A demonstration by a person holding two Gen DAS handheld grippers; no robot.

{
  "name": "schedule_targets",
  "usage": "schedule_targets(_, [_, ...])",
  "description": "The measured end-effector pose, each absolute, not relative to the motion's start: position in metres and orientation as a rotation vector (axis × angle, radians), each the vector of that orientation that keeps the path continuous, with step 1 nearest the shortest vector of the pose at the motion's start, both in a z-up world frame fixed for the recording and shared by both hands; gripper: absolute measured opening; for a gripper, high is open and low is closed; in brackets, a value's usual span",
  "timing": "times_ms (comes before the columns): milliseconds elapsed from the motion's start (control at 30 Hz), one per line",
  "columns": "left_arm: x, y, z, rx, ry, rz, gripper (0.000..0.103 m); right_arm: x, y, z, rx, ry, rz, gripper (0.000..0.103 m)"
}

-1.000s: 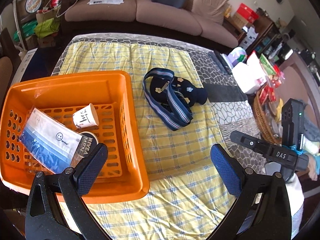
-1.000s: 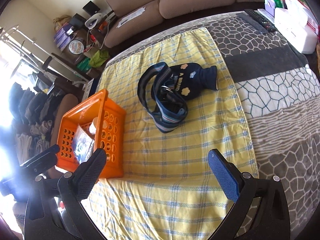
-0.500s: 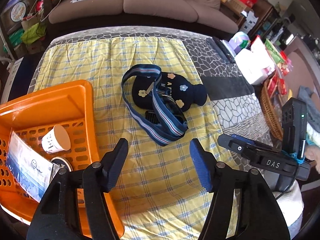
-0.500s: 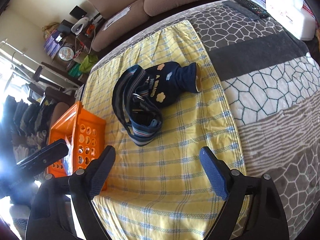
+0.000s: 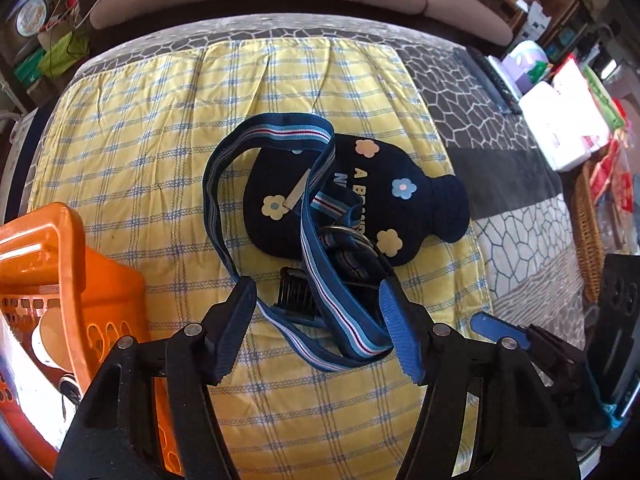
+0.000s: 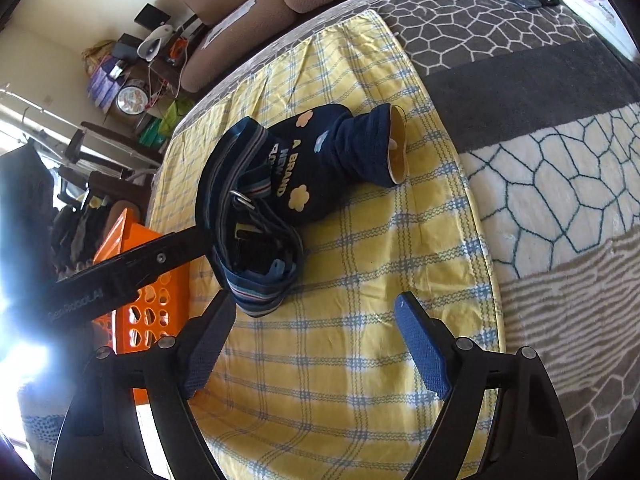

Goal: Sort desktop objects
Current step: 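Close the left gripper on the blue striped strap, then lift the striped strap with the left gripper over the basket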

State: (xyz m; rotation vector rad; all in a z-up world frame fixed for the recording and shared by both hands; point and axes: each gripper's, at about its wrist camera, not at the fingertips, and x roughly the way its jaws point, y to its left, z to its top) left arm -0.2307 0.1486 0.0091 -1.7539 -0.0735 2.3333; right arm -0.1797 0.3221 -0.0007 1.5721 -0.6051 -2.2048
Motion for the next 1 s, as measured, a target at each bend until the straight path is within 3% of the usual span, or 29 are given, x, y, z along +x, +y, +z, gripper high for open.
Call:
schedule_targets(133, [-0.239,0.152,-0.007,-1.778,-0.090,2.313,0.057,-0.186,0.321,-0.008,1.578,-0.585,-2.191,0.085])
schedule_targets(267, [-0.242,0.151,-0.014,-1.771,-0.163,2.282,0.010,-0.189,0.319,-0.014,1.576,-0.600,-2.172,0.085])
schedule_targets(567, [-0.230,0.138,0.010,-1.667,-0.342,2.237,0.004,-0.185,0.319,-0.012,1.568,-0.617,-2.171,0.085])
schedule_targets(1000, [-0.189,0.131,0.144,-1.378,-0.384,2.258,0.003,-0.158,0.301,0.054,1.452,-0.572,-2.220,0.085])
